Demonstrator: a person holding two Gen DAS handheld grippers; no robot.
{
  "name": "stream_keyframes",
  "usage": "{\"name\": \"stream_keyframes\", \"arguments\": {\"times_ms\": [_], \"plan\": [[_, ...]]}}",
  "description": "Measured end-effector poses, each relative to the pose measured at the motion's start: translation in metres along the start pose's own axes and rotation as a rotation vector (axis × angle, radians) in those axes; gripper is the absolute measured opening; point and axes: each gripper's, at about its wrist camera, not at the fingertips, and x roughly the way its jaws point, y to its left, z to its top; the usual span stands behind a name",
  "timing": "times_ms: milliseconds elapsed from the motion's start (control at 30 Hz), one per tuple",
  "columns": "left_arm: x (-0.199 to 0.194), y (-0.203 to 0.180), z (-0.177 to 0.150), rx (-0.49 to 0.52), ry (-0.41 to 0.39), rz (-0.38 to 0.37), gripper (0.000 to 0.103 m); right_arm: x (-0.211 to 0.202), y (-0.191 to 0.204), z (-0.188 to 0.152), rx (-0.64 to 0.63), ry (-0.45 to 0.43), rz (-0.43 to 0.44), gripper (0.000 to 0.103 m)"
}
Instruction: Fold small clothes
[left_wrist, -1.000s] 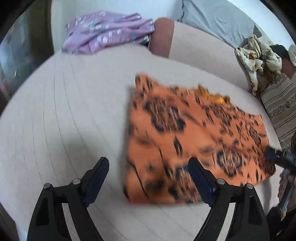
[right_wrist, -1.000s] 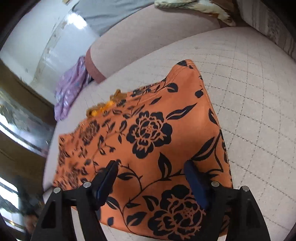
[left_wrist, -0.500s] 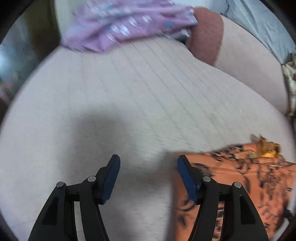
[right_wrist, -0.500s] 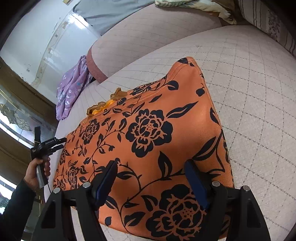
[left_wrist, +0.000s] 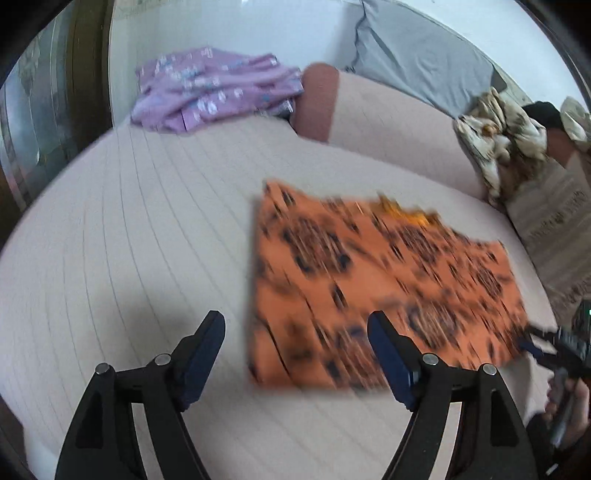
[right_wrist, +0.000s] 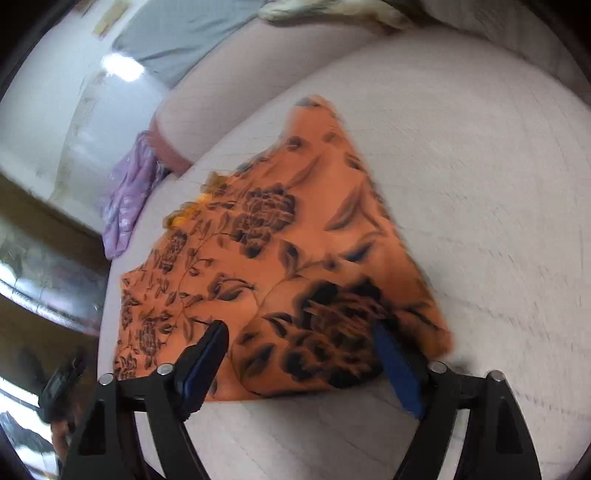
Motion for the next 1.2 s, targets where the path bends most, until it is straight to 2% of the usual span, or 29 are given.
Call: {"name": "stream_keyframes", "arguments": {"times_ms": [67,167,200,233,267,300,367,433,533,600,667,967,1100,1200], "plan": [[-0.011,-0.004,-0.021,-0.015,0.006,-0.018,0.08,-0.025,0.001,-0.005,0.041,-0.06,0.016,0.079],[-0.014,-0.008,-0.045,-0.02,0.043,-0.045,0.08,-0.041,0.007,-0.011,-0.016,-0.114,0.081,0.087],[-0.014,-0.011,-0.051,-0.014,0.063,-0.044,0.08,-0.036,0.003,-0.01,-0.015,-0.095,0.06,0.087],[-0.017,-0.012,-0.056,-0.011,0.064,-0.041,0.08,-0.022,-0.01,-0.01,0.017,-0.041,-0.002,0.087],[-0.023,-0.015,-0.061,-0.009,0.056,-0.041,0.08,-0.013,-0.027,-0.011,0.092,-0.004,-0.027,0.083],[-0.032,-0.016,-0.064,-0.007,0.037,-0.038,0.08,-0.024,-0.033,-0.014,0.135,-0.069,0.022,0.083],[-0.046,-0.019,-0.068,-0.005,0.012,-0.023,0.08,-0.04,-0.029,-0.02,0.146,-0.113,0.046,0.084],[-0.053,-0.021,-0.07,-0.014,0.008,0.007,0.08,-0.055,-0.018,-0.031,0.098,-0.173,0.045,0.084],[-0.065,-0.027,-0.067,-0.023,-0.016,0.034,0.08,-0.061,-0.007,-0.058,0.029,-0.209,0.046,0.084],[-0.072,-0.032,-0.068,-0.015,-0.051,0.044,0.08,-0.055,-0.003,-0.074,0.0,-0.181,0.027,0.084],[-0.075,-0.034,-0.07,-0.005,-0.064,0.049,0.08,-0.052,0.005,-0.076,-0.039,-0.158,0.028,0.084],[-0.068,-0.03,-0.082,-0.031,-0.046,0.037,0.08,-0.058,0.015,-0.084,-0.063,-0.154,-0.015,0.084],[-0.058,-0.028,-0.086,-0.036,-0.024,0.039,0.08,-0.065,0.025,-0.085,-0.077,-0.158,-0.008,0.084],[-0.05,-0.025,-0.087,-0.047,-0.009,0.044,0.08,-0.057,0.028,-0.083,-0.064,-0.124,0.002,0.084]]}}
